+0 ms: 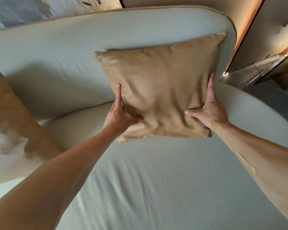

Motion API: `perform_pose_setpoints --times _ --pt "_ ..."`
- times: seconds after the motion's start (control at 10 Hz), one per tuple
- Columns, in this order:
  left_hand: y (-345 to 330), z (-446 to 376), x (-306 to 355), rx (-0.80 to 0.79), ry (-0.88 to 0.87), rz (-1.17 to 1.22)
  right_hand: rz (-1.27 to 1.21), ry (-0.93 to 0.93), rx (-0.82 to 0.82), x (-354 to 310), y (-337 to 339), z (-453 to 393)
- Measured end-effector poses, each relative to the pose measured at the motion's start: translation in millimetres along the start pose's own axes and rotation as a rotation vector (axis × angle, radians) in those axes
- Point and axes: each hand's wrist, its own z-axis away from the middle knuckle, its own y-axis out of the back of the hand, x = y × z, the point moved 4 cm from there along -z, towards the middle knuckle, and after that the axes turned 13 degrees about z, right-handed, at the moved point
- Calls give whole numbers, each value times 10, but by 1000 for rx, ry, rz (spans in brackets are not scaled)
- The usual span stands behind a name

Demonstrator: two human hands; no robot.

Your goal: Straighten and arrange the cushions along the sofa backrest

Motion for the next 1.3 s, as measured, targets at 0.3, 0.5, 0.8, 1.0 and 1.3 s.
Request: perform_pose_setpoints --times 0.3,0.5,0.8,1.0,1.3 --pt "-347 -80 140 -133 -55 54 148 -48 -45 353 194 -61" --pt "-343 -81 123 -130 -97 42 120 -25 -98 416 119 -103" --pt "-331 43 178 -155 -81 11 49 13 -239 444 104 -183" --pt "-278 135 284 -171 -98 -14 119 -41 -229 345 245 -196" --pt "312 564 799 -31 -131 -235 590 218 -119 -274 831 429"
